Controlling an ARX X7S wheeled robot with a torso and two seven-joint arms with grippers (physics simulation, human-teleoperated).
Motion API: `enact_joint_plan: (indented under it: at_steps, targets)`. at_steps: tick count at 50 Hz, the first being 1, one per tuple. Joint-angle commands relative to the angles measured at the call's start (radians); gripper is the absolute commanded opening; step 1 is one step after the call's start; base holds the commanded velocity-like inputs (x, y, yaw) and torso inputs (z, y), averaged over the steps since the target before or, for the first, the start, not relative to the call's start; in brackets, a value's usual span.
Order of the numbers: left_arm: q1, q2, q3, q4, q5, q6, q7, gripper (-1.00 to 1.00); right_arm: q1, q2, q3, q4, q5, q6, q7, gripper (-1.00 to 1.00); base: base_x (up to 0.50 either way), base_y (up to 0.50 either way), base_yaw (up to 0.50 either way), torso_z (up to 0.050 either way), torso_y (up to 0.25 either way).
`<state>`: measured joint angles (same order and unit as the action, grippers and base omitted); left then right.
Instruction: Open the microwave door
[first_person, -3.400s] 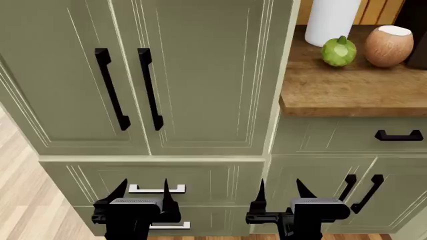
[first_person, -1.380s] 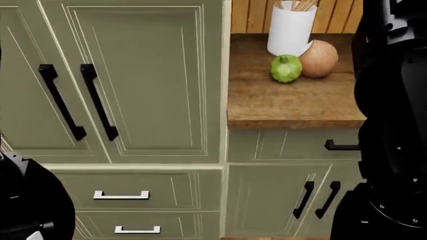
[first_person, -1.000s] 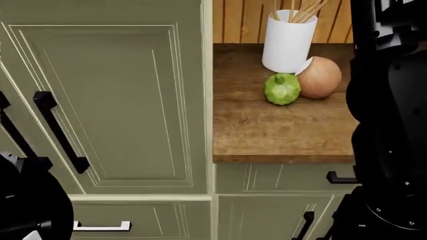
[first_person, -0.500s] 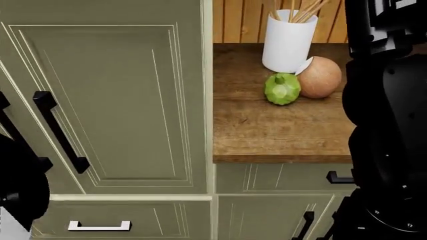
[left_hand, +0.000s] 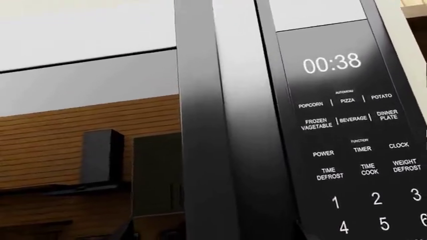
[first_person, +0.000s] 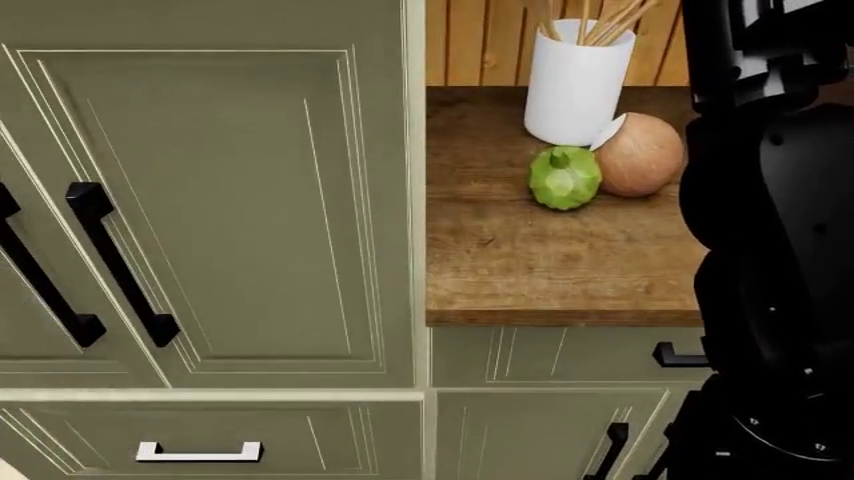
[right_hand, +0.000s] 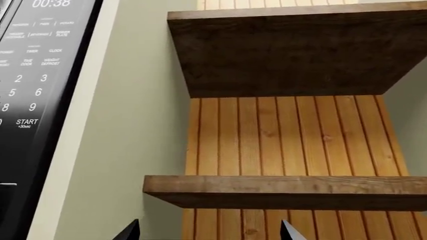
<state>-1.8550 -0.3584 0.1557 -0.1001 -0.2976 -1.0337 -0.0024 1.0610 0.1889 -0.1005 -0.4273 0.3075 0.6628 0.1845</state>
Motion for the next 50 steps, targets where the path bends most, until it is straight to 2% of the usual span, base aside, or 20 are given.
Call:
enact_joint_plan:
  at_steps: [1,11,23,24,38,50]
  targets:
    - [-0.062,0.002,0.05,-0.217,0.04,0.099,0.024,1.0,0.005,0.004,-0.01,0.004,0.004,-0.002,0.004,1.0,0.0,0.0,0.0,0.0,0.0]
    - [-0.069,0.01,0.082,-0.309,0.063,0.16,0.036,1.0,0.007,0.007,-0.014,0.004,0.009,-0.003,0.01,1.0,0.0,0.0,0.0,0.0,0.0]
    - [-0.065,0.015,0.099,-0.33,0.067,0.174,0.044,1.0,0.008,0.012,-0.015,0.004,0.016,-0.005,0.017,1.0,0.0,0.0,0.0,0.0,0.0]
    - [-0.064,0.015,0.097,-0.329,0.066,0.173,0.043,-1.0,0.009,0.012,-0.015,0.004,0.016,-0.004,0.017,1.0,0.0,0.0,0.0,0.0,0.0]
    - [-0.062,0.012,0.05,-0.261,0.034,0.135,0.023,-1.0,0.01,0.016,-0.017,0.008,0.024,-0.01,0.023,1.0,0.0,0.0,0.0,0.0,0.0]
    - [-0.025,-0.029,-0.041,-0.018,-0.053,-0.05,0.005,-1.0,0.005,0.017,-0.019,0.002,0.032,-0.011,0.032,1.0,0.0,0.0,0.0,0.0,0.001]
